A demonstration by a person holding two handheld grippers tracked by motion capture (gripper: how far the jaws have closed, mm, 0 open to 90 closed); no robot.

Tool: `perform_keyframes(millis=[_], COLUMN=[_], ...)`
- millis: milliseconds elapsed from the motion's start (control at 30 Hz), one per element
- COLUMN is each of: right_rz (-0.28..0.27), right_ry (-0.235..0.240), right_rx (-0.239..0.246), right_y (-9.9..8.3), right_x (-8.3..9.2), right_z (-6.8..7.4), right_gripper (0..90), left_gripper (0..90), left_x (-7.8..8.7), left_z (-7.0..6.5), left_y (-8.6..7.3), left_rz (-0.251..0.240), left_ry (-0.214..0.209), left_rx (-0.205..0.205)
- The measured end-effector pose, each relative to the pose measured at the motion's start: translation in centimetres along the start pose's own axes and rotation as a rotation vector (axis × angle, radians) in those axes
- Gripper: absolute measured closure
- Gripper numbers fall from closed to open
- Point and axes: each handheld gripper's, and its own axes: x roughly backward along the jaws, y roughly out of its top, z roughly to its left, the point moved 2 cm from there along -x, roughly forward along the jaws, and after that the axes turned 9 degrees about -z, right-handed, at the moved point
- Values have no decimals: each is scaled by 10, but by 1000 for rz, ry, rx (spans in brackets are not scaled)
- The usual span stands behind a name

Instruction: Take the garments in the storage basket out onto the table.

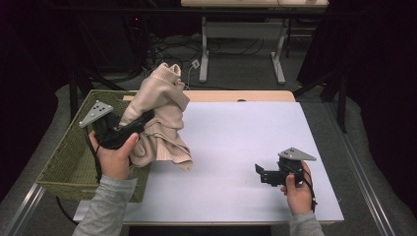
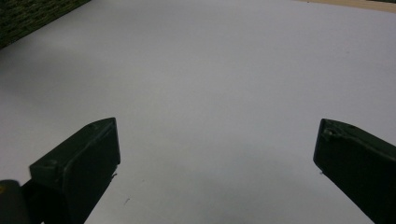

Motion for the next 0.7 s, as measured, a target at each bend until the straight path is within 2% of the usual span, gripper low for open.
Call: perform_keyframes(millis=[67,233,433,700], right_rz=[-1,-2,-7,-7], right_ry=[-2,-1,2,2], right_rx=[4,8,2,-11], right_y=[0,0,0,0], right_x=[0,0,0,0], right_z=[-1,-1,-1,-1], right_gripper=[3,3,3,3], left_gripper=[554,554,554,554], left_x=[-2,-9,-16,-27], left_z=[-1,-6,-14,-22], left_y=[-2,-7,-14,-25], left_rz=[6,12,24,41], left_ry=[-5,-19,-27,-41], left_rx=[-6,10,-13,-12])
